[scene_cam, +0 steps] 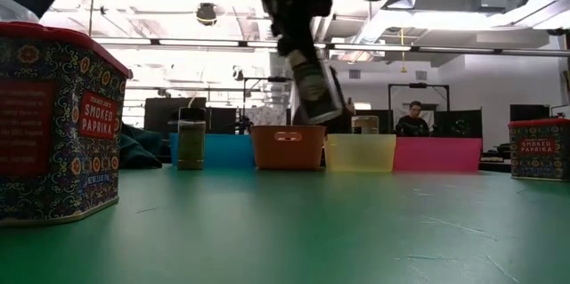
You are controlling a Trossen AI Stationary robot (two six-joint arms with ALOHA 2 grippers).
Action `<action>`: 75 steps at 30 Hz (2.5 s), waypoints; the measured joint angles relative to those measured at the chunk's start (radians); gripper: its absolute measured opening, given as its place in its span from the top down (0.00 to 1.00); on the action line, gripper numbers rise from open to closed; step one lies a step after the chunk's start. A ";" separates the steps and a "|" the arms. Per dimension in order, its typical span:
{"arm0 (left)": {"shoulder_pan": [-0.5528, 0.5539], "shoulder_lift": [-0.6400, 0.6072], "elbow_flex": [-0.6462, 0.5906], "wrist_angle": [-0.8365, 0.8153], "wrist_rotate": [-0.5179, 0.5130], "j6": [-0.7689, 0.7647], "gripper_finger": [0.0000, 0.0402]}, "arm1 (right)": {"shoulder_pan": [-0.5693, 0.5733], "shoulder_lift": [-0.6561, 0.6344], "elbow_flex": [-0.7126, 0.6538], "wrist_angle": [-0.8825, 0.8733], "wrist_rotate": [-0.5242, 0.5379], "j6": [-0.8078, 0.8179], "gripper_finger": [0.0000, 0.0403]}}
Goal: Sort spices by type
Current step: Put the top yellow seasoning bottle into the yellow bin, then put the yellow seasoning bottle into the yellow bin
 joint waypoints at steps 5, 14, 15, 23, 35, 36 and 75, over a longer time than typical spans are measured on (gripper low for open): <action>0.025 0.069 0.099 0.146 0.008 -0.047 0.32 | 0.016 -0.069 -0.081 0.022 0.006 0.122 0.04; 0.055 0.172 0.164 0.198 -0.082 -0.073 0.31 | 0.016 -0.097 -0.137 0.063 0.019 0.176 0.04; 0.058 0.180 0.164 0.202 -0.099 -0.072 0.31 | 0.016 -0.097 -0.137 0.085 0.019 0.171 0.04; 0.089 0.200 0.144 0.282 -0.189 -0.071 0.31 | 0.016 -0.097 -0.136 0.124 0.056 0.175 0.04; 0.135 0.207 0.142 0.272 -0.140 -0.011 0.31 | 0.000 -0.097 -0.136 0.127 0.056 0.160 0.04; 0.135 0.218 0.143 0.274 -0.128 -0.001 0.31 | -0.005 -0.097 -0.136 0.126 0.056 0.155 0.04; 0.029 -0.259 -0.103 -0.161 -0.003 -0.070 0.21 | -0.036 -0.198 -0.135 0.094 0.228 0.217 0.04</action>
